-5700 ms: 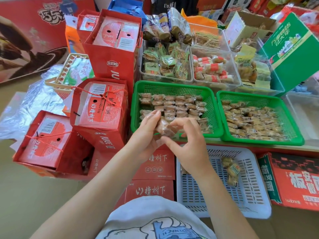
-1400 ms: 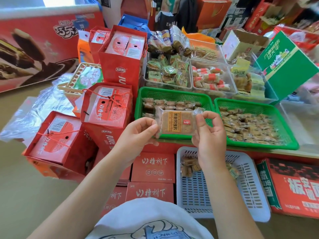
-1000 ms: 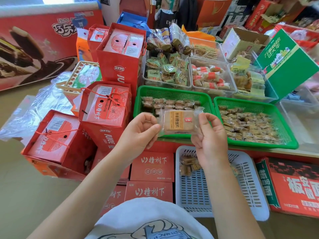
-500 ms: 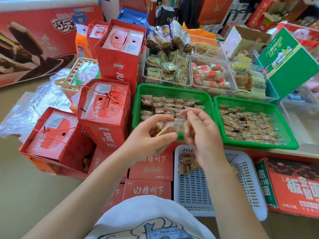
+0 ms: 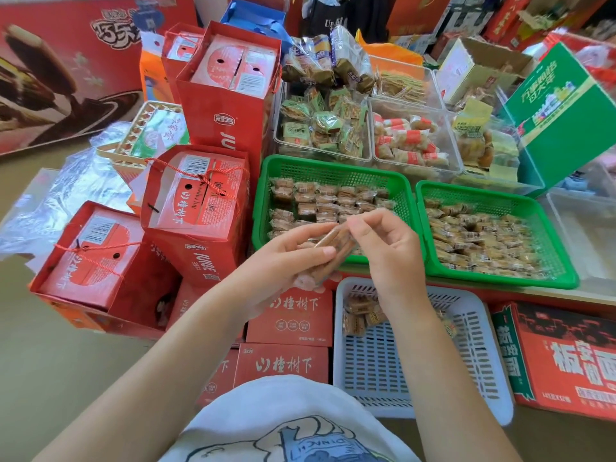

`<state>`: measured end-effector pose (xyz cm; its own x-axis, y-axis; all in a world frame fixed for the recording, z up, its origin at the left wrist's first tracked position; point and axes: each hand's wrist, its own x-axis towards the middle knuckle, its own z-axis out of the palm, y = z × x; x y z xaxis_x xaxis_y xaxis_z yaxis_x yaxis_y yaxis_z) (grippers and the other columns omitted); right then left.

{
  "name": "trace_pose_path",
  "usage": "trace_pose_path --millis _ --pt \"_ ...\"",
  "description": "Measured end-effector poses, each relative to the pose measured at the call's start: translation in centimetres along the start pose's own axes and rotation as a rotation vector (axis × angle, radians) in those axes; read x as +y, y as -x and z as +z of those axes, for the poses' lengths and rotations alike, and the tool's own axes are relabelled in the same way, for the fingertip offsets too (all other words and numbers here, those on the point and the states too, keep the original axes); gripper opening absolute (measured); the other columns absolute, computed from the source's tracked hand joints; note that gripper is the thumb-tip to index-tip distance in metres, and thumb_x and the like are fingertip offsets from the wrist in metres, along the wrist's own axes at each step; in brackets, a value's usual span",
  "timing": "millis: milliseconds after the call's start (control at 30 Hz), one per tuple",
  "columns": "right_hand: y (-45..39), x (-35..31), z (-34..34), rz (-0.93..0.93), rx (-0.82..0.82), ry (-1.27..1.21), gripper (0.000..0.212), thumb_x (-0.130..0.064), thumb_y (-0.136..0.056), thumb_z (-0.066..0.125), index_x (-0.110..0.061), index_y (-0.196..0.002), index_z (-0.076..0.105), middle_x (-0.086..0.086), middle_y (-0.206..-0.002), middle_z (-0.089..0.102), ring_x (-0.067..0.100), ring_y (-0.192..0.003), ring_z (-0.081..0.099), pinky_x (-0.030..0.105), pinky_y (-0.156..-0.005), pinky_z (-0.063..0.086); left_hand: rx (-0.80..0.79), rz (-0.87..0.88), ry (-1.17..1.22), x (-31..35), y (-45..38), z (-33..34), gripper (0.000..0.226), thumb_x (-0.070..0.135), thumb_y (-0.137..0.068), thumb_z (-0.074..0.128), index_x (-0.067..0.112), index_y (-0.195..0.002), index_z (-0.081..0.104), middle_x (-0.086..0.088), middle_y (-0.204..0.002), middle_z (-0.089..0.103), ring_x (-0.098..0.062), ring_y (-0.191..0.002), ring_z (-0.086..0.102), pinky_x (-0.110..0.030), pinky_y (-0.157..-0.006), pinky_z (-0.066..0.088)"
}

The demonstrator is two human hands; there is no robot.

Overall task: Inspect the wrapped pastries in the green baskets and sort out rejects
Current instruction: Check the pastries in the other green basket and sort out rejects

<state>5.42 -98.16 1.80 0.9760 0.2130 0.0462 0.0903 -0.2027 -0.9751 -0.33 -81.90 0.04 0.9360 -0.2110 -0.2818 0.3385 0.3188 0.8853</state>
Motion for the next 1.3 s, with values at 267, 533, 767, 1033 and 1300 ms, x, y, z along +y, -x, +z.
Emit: trace_pose_path --millis 267,533,767,1033,1300 --pt "-3.0 2.5 0.1 -0.084 0.281 0.233 0.024 -0.021 -0.097 0.062 -0.015 -0.074 0.056 -0.006 -0.066 0.054 0.005 -0.06 0.048 0.017 -0.058 0.04 0.201 0.051 0.0 -1.1 -2.6 -1.7 0.029 0.03 -0.084 0.078 0.014 -0.107 0.068 -0.019 -0.109 0.072 -0.023 -0.102 0.072 -0.034 -0.087 0.058" --pt "-8.0 7.5 2.8 0.346 0.055 0.147 0.034 -0.034 -0.1 0.055 -0.002 -0.089 0.057 0.008 -0.074 0.05 0.014 -0.064 0.046 0.029 -0.059 0.039 0.362 0.042 0.084 -2.3 -6.7 -4.9 0.018 0.019 -0.084 0.072 0.001 -0.086 0.07 -0.025 -0.082 0.069 -0.031 -0.07 0.068 -0.034 -0.062 0.058" --pt "-12.8 11.5 4.7 0.636 -0.328 -0.106 0.025 -0.022 -0.096 0.065 -0.024 -0.117 0.051 0.005 -0.098 0.07 0.023 -0.076 0.069 0.033 -0.055 0.053 0.676 -0.136 0.095 -6.4 -13.2 -10.9 0.014 0.011 -0.099 0.061 0.003 -0.099 0.072 -0.017 -0.097 0.073 -0.023 -0.079 0.073 -0.03 -0.065 0.06" --pt "-18.8 16.1 5.6 0.586 -0.117 0.047 0.045 -0.018 -0.095 0.067 -0.007 -0.136 0.052 0.004 -0.103 0.061 0.015 -0.071 0.064 0.031 -0.067 0.057 0.358 -0.007 -1.276 -11.7 -18.7 -14.4 0.033 0.017 -0.1 0.047 0.008 -0.128 0.062 -0.007 -0.124 0.065 -0.026 -0.115 0.055 -0.037 -0.101 0.041" --pt "-19.1 18.3 6.1 0.532 -0.087 0.013 0.022 -0.009 -0.094 0.065 -0.021 -0.113 0.061 -0.002 -0.101 0.057 0.009 -0.084 0.064 0.022 -0.071 0.055 0.3 -0.118 -1.383 -11.5 -21.5 -14.9 0.072 0.027 -0.098 0.05 0.013 -0.159 0.015 -0.007 -0.161 0.032 -0.024 -0.153 0.014 -0.039 -0.123 0.012"
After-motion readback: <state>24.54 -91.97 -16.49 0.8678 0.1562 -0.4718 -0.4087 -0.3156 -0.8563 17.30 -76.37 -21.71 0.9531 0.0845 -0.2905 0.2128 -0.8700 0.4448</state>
